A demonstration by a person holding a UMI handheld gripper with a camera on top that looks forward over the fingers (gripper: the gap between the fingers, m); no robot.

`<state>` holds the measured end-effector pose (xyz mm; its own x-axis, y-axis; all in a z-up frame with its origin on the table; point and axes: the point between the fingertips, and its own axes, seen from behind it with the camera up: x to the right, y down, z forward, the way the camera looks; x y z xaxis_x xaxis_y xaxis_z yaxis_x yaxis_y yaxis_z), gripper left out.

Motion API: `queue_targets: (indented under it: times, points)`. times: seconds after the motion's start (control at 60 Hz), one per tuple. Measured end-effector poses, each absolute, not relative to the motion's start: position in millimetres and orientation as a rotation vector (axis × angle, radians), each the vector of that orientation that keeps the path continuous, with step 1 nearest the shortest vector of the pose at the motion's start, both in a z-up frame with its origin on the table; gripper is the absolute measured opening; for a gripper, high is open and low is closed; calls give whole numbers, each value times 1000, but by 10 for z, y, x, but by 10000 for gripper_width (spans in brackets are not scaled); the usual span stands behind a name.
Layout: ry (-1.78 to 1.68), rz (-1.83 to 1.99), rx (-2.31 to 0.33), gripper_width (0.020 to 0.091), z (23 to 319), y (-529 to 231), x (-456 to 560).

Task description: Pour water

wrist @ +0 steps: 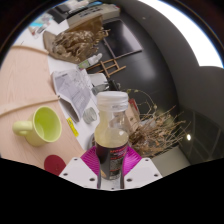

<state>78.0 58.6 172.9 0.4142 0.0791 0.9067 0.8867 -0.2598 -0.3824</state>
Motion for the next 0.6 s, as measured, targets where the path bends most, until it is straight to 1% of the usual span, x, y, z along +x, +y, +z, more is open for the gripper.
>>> queue_targets:
  times: [0.133, 0.233, 0.333, 0.45, 0.6]
  points:
    - [-541, -589, -1846, 252, 1561, 518, 745]
    - [-348, -349, -1940, 251, 1344, 467, 710]
    - [-192, -159, -2007, 252, 1067, 445, 651]
    - [-85, -48, -2042, 253, 787, 455, 650]
    - [-49, -25, -2047, 254, 490, 453, 663]
